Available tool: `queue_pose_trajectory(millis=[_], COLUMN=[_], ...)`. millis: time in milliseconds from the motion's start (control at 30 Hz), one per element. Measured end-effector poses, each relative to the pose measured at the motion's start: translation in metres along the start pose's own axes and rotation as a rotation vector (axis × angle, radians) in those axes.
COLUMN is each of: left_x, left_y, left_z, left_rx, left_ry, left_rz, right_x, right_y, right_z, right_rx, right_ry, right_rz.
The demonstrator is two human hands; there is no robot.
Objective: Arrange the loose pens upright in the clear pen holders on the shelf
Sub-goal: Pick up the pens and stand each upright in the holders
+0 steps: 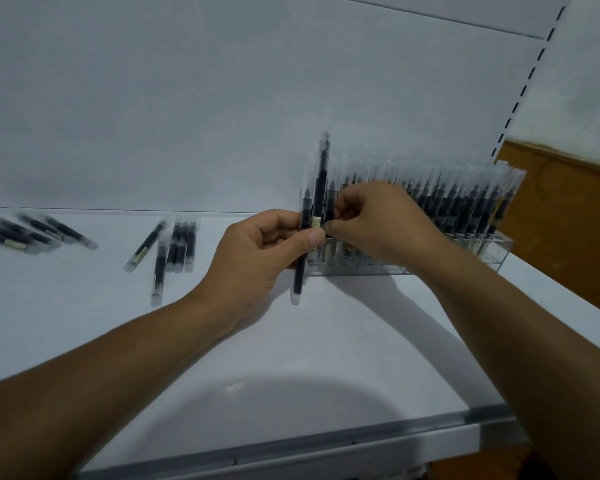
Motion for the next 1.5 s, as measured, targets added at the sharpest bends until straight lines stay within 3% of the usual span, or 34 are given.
queue_pose_trajectory(millis=[167,300,367,467,600,733,833,1000,1200,1400,1500], left_x=[0.000,-0.001,-0.001,-0.001,-0.002,0.000,-0.001,-0.001,0.000,-0.001,-0.001], left_y=[0.000,0.001,0.001,0.002,0.002,0.003,0.004,0.003,0.004,0.004,0.004], left_z=[-0.001,-0.001,-0.001,-0.003,-0.005,-0.001,0.000,-0.002,-0.002,-0.004,-0.004], left_rx=[-0.004,-0.007,0.000,-0.004,-0.005,-0.040,-0.062,-0.047,-0.030,-0.024,-0.031], left_ry=[0.009,0.013,0.020,0.039,0.048,0.006,0.001,0.010,0.020,0.034,0.043], left_rz=[0.001,0.008,0.007,0.012,0.015,0.031,0.047,0.047,0.043,0.037,0.034], right_x=[-0.009,-0.024,-0.029,-0.029,-0.025,-0.025,-0.021,-0.014,-0.013,-0.019,-0.030], right_y=[-0.008,-0.012,-0.003,0.011,0.013,-0.002,-0.013,-0.020,-0.030,-0.025,-0.016], right_z=[0.003,0.020,0.020,0.018,0.021,0.042,0.051,0.040,0.007,0.013,0.024], right_rx=[0.093,0.413,0.618,0.700,0.718,0.745,0.638,0.493,0.302,0.168,0.373], right_ry=[-0.019,-0.232,-0.211,-0.166,-0.212,-0.400,-0.467,-0.421,-0.208,-0.119,-0.219], right_rz=[-0.045,-0.055,-0.032,0.035,0.048,0.008,-0.014,-0.029,-0.114,-0.120,-0.079])
Point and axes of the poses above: each hand's wrist, its own x-axis towards the middle knuckle, its own z-axis out of the back of the hand, y = z × x, the point moved 7 cm from there along x, towards the middle knuckle, and after that the axes turned 5 degrees about z, right-handed, at the moved point
